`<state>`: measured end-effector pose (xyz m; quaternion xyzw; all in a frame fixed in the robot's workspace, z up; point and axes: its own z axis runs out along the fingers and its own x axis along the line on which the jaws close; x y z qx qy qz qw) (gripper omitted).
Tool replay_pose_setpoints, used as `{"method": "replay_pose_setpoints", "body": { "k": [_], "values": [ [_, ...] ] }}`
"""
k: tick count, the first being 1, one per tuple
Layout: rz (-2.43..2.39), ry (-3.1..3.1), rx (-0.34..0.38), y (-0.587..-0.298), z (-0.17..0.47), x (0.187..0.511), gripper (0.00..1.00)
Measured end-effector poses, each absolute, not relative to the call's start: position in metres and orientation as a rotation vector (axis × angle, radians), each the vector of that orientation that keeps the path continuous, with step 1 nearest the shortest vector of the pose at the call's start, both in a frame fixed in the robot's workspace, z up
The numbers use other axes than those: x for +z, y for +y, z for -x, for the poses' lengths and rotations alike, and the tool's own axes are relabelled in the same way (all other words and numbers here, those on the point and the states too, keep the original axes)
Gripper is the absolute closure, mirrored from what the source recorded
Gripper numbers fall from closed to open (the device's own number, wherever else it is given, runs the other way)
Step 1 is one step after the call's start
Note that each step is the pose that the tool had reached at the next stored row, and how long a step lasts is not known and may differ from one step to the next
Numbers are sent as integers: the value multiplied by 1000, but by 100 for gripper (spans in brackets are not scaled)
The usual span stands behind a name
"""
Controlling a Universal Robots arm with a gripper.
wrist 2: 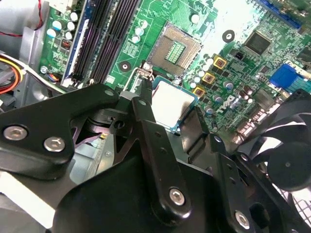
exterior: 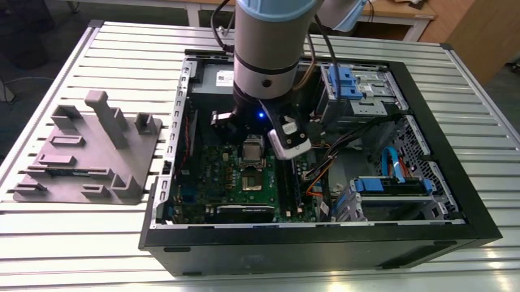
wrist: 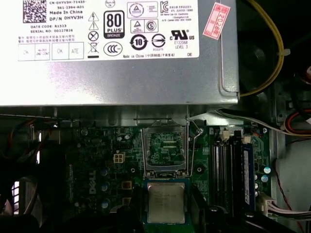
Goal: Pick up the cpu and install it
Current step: 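Place the cpu into insertion slot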
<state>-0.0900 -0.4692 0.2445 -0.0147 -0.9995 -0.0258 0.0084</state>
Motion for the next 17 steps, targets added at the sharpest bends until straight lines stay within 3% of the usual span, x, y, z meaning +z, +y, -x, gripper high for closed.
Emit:
{"method": "replay_pose_setpoints", "body": {
  "k": [17],
  "values": [
    [46,-3123,-80,-469,90,239,53]
  ]
}}
